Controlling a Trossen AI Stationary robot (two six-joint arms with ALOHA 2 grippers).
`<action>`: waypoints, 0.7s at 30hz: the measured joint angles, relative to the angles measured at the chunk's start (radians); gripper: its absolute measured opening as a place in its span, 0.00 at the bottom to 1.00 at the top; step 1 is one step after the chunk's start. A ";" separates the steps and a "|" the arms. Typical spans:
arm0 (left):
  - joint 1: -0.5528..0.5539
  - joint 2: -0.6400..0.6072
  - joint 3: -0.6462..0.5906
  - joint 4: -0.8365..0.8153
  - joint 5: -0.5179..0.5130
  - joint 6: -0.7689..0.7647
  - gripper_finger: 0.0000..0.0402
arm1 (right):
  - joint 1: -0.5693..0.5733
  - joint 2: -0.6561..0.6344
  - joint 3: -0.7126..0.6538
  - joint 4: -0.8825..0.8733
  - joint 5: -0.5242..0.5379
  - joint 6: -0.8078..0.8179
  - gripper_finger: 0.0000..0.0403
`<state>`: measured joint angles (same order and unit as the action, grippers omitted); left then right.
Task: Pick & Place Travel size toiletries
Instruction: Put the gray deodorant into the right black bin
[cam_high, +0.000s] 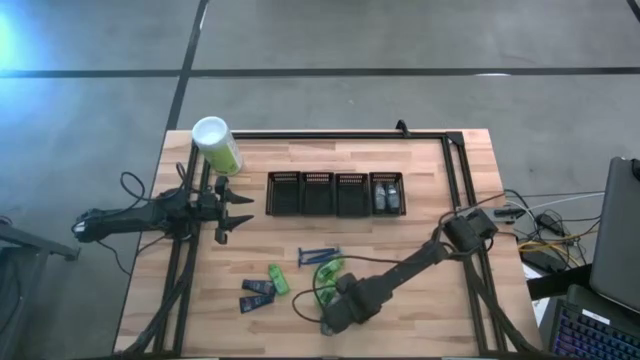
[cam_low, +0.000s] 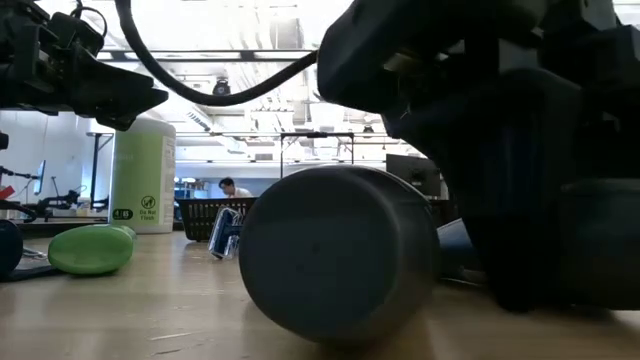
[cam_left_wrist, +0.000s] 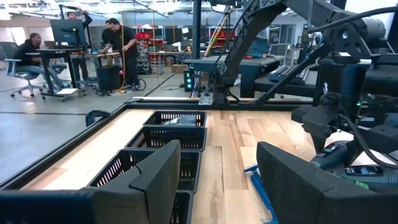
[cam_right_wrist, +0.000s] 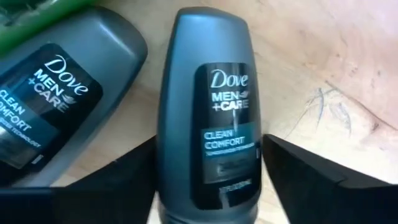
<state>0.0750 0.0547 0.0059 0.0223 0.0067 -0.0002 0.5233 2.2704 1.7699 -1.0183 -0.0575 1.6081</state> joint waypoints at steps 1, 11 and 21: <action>0.000 0.000 0.000 0.000 0.000 0.000 0.54 | -0.003 0.000 0.000 0.000 0.000 -0.007 0.61; 0.000 0.000 0.000 0.000 0.000 0.000 0.54 | -0.016 -0.013 -0.001 -0.002 0.018 0.039 0.50; 0.000 0.000 0.000 0.000 0.000 0.000 0.54 | -0.054 -0.178 -0.003 -0.143 0.195 0.191 0.50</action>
<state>0.0753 0.0547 0.0059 0.0223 0.0067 -0.0002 0.4695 2.0924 1.7672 -1.1617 0.1376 1.7988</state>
